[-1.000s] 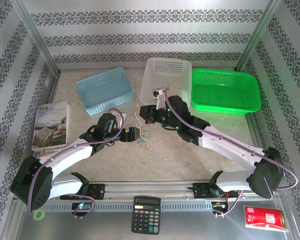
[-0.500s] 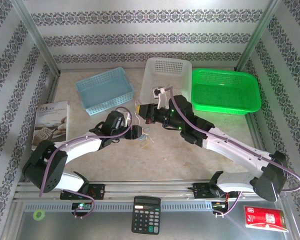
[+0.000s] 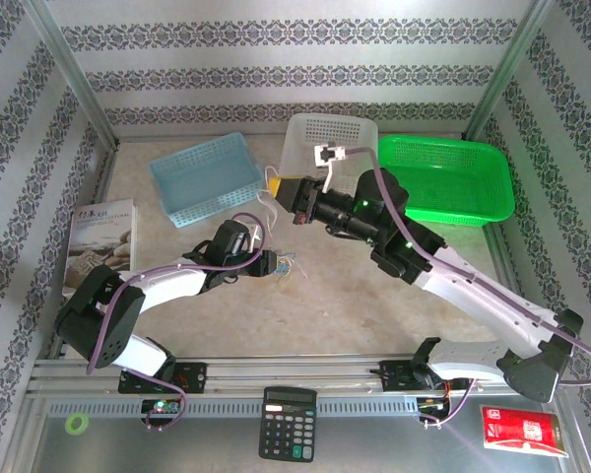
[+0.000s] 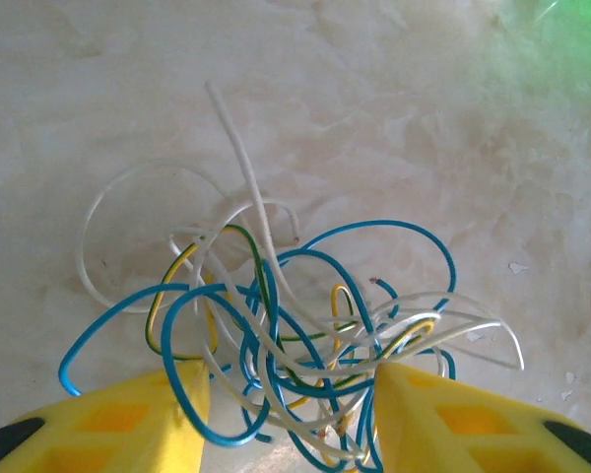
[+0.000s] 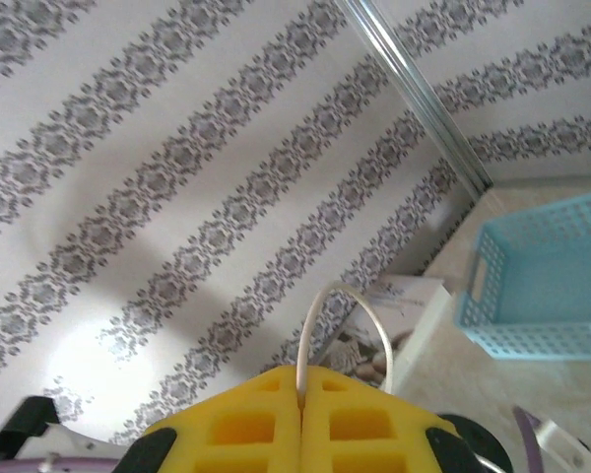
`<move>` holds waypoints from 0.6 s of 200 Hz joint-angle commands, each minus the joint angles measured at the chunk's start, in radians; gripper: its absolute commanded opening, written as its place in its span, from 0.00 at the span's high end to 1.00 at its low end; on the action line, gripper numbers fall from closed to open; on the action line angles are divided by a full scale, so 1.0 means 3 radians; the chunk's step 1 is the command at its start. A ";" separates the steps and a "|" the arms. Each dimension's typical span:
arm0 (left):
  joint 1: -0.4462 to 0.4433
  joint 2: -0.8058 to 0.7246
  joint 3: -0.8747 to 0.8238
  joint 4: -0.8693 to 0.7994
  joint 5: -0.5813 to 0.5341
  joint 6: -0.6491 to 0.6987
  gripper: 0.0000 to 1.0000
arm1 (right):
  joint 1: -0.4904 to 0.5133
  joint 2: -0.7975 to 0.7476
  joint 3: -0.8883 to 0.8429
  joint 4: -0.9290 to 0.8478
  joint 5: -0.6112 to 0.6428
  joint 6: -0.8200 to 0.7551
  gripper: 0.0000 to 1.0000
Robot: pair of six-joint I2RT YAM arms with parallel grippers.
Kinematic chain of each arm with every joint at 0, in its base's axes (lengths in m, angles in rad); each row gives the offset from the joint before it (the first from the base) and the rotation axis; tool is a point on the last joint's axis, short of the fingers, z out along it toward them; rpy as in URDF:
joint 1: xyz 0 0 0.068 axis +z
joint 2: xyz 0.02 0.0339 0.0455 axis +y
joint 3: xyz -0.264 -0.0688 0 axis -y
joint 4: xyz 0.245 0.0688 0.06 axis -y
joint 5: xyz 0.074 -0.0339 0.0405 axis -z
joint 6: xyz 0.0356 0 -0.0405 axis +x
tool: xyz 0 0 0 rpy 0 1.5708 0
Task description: Untangle the cables
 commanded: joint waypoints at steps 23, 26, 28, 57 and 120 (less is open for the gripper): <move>-0.0042 0.0004 -0.0129 0.0147 -0.0055 0.0068 0.56 | -0.0228 0.0010 0.0489 -0.0007 -0.0157 -0.0043 1.00; -0.0045 0.0004 -0.0137 0.0150 -0.0056 0.0068 0.56 | -0.0243 0.0015 0.0520 -0.0014 -0.0166 -0.0043 1.00; -0.0043 0.0007 -0.0137 0.0150 -0.0056 0.0067 0.56 | -0.0255 0.0015 0.0540 -0.0017 -0.0170 -0.0043 1.00; -0.0043 -0.0009 -0.0197 0.0170 -0.0063 0.0047 0.57 | -0.0458 0.0011 0.0803 -0.0090 -0.0217 -0.0052 1.00; -0.0046 -0.0245 -0.0126 0.0060 0.0075 -0.0064 0.44 | -0.1239 -0.0211 0.0663 -0.0313 -0.0036 -0.0096 1.00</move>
